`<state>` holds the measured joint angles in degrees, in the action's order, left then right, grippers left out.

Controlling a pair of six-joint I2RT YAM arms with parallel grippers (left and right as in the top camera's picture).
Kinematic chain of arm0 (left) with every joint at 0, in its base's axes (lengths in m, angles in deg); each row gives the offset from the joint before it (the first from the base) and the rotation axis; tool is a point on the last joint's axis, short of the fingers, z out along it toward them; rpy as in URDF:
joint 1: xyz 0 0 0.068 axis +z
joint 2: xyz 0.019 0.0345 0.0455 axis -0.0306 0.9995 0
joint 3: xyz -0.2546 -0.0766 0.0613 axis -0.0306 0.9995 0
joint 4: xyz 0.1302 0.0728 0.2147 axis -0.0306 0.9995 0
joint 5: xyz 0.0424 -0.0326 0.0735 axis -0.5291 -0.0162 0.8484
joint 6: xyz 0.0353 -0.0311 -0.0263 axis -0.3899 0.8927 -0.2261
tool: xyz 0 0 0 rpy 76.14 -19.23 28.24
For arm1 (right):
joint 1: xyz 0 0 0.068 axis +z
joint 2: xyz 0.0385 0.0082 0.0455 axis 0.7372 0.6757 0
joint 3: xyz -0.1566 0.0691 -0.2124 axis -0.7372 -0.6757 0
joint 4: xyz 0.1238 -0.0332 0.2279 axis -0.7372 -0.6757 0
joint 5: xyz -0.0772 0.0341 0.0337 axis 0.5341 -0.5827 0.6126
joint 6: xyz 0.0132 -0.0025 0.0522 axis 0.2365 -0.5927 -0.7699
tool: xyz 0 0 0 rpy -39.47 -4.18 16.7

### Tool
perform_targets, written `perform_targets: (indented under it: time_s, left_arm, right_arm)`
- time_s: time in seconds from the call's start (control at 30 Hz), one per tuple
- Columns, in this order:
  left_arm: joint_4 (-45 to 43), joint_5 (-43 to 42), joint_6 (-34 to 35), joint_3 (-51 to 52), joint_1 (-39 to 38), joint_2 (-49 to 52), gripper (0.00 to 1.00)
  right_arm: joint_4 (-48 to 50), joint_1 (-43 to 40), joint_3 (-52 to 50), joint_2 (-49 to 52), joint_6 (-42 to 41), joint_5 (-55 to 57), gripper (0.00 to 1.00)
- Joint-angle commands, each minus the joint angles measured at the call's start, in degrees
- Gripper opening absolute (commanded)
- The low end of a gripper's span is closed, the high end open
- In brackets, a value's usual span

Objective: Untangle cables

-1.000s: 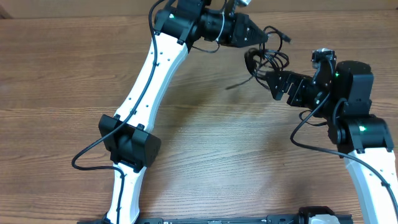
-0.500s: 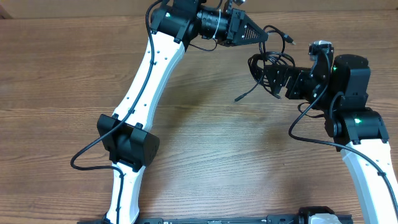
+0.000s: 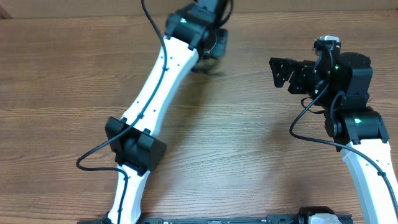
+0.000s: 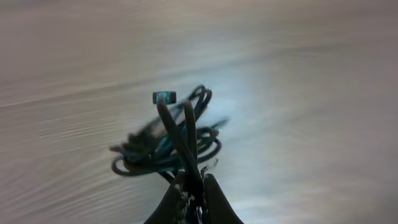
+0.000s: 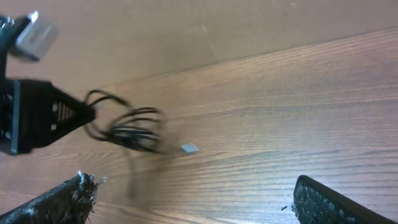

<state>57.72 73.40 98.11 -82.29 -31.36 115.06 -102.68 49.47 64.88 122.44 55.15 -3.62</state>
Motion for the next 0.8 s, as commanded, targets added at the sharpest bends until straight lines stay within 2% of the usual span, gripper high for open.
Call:
perform_targets:
  time_s: [0.0,0.13,0.27,0.3,0.37,0.4,0.57,0.77]
  left_arm:
    - [2.4,31.7,5.2,-1.2,-3.3,-2.2,0.04]
    - [4.8,31.3,8.9,-1.2,-5.6,-2.2,0.04]
    - [5.4,27.0,10.2,0.2,-7.9,-1.7,0.04]
    - [5.5,26.5,10.6,0.7,-8.3,-1.4,0.08]
    - [5.9,26.3,11.0,2.1,-8.9,-1.0,0.96]
    - [6.0,26.3,11.0,2.8,-8.9,-1.0,1.0]
    - [5.9,28.2,8.4,3.1,-8.9,-1.1,1.0]
    - [5.9,34.7,4.0,-1.7,-8.7,-1.2,1.0]
  right_arm:
    - [0.6,0.2,2.3,-0.4,0.3,1.0,1.0]
    - [0.2,0.2,2.3,-0.4,0.3,1.0,1.0]
    - [-0.4,0.2,2.3,-0.4,0.3,1.0,1.0]
    - [-0.5,0.2,2.3,-0.4,0.3,1.0,1.0]
    - [-0.6,0.2,2.3,-0.4,0.3,1.0,1.0]
    - [-0.7,0.2,2.3,-0.4,0.3,1.0,1.0]
    - [-0.6,0.2,2.3,-0.4,0.4,1.3,1.0]
    - [-1.8,0.2,2.3,-0.3,1.9,1.3,1.0]
